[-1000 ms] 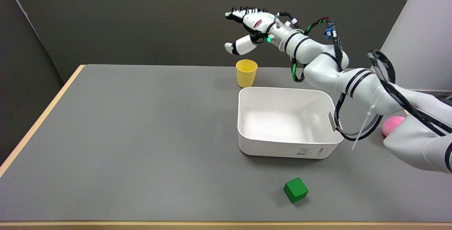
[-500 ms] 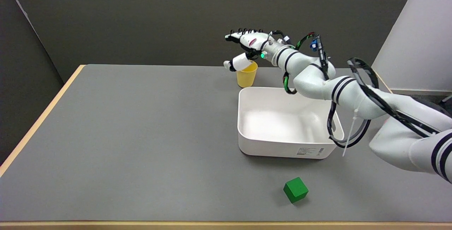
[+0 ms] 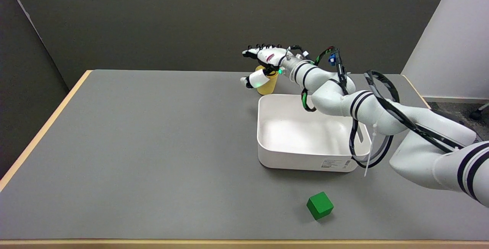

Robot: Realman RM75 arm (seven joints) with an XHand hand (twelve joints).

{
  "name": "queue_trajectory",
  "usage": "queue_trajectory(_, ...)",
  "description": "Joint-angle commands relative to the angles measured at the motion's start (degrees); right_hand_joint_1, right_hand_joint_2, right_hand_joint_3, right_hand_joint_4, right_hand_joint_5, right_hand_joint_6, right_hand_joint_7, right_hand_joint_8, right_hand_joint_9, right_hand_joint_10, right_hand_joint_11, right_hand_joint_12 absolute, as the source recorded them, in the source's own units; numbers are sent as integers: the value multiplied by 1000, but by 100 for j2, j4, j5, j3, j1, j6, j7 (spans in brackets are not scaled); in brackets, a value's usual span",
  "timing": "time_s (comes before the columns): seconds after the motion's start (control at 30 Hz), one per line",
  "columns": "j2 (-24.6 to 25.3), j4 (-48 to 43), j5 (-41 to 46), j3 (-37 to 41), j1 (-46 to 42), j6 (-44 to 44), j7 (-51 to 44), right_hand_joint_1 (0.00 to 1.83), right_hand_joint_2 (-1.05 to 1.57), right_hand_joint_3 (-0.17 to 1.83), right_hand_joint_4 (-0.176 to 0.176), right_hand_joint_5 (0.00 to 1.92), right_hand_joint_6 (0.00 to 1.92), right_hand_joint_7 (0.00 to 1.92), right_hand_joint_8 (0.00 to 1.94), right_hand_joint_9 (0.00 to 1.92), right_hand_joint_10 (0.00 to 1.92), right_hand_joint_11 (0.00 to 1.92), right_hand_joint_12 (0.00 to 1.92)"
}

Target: Pick up the yellow cup.

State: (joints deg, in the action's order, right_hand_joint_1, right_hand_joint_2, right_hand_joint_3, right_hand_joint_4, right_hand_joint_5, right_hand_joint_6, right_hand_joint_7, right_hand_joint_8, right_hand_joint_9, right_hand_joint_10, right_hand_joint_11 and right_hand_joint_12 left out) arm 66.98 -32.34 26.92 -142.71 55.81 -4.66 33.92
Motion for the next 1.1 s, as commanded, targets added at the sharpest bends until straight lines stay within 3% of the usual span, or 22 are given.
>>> queue_trajectory(0.03, 170, 433, 11, 41, -89, -205, -35, 479, 557, 978, 84, 61, 302, 82, 174, 37, 454, -1, 967)
queue_trajectory(0.2, 178, 570, 11, 78, -63, -213, -40, 625, 602, 1003, 85, 70, 349, 94, 244, 45, 494, -1, 978)
queue_trajectory(0.8, 162, 731, -21, 259, -95, -372, -48, 702, 623, 1017, 97, 98, 406, 119, 271, 75, 532, -1, 1023)
queue_trajectory(0.9, 162, 738, -19, 258, -89, -373, -48, 766, 634, 990, 96, 131, 386, 153, 253, 122, 536, 41, 1149)
queue_trajectory(0.93, 455, 14, 599, -422, 50, -467, 286, 753, 644, 1012, 97, 127, 407, 155, 269, 134, 559, 77, 1148)
queue_trajectory(1.0, 170, 745, -36, 257, -79, -423, -47, 835, 683, 1000, 99, 168, 433, 218, 295, 211, 629, 176, 1269)
queue_trajectory(1.1, 170, 748, -37, 258, -86, -460, -48, 894, 747, 1030, 105, 222, 511, 291, 348, 291, 705, 296, 1422)
